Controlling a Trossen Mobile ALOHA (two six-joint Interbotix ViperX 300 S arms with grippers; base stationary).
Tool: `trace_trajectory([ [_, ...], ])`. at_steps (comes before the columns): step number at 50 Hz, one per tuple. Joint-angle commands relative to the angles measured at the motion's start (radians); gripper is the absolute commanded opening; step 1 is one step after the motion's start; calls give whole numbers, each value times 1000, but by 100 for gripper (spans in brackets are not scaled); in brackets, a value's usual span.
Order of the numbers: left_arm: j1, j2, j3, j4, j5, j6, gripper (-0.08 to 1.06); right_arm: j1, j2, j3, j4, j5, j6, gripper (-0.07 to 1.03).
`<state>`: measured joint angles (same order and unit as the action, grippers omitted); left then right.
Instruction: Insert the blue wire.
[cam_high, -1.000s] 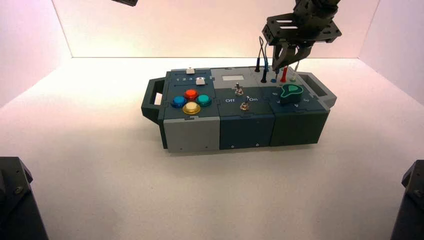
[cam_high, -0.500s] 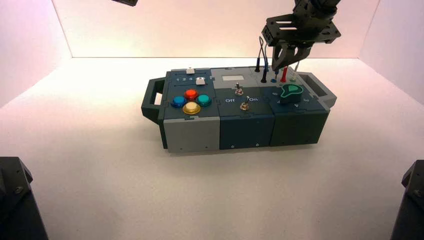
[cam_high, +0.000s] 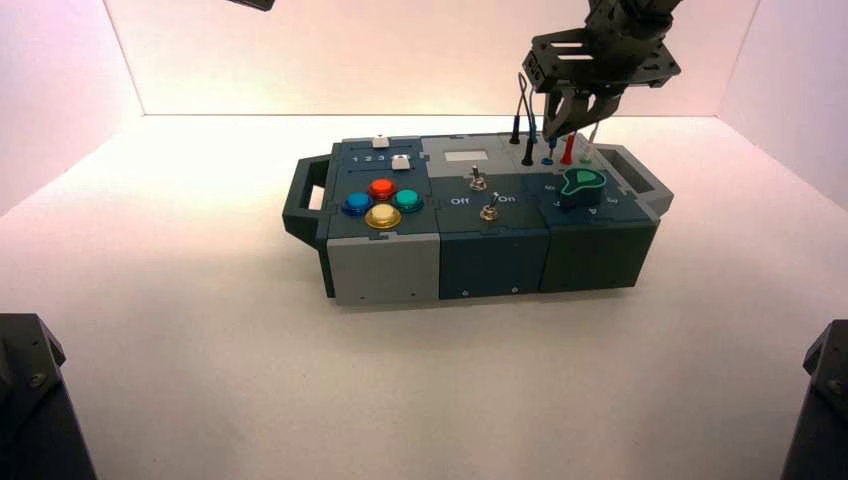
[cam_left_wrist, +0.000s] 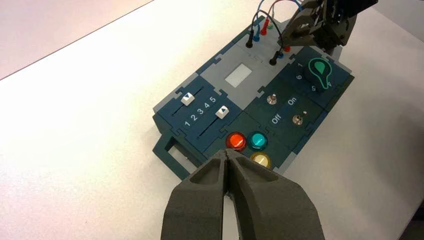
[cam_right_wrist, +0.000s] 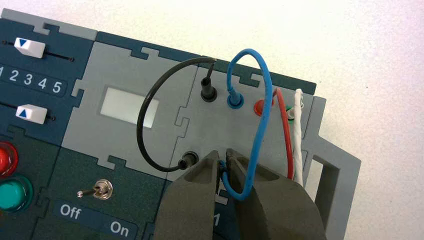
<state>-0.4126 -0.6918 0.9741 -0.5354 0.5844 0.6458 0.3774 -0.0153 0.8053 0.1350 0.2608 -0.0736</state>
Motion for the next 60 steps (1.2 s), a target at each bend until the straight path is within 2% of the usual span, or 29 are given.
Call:
trace_trajectory([
  [1,-3,-5,-11,0,-8,2,-3,6,-12,-11,5,-9,0,-3],
  [49,-3,-8,-8,2,-9,3,-3,15,61,-6,9,-28,0,-3],
  [60,-3,-8,-8,2,-11,3,-3,15,49,-11,8,-3,0,-3],
])
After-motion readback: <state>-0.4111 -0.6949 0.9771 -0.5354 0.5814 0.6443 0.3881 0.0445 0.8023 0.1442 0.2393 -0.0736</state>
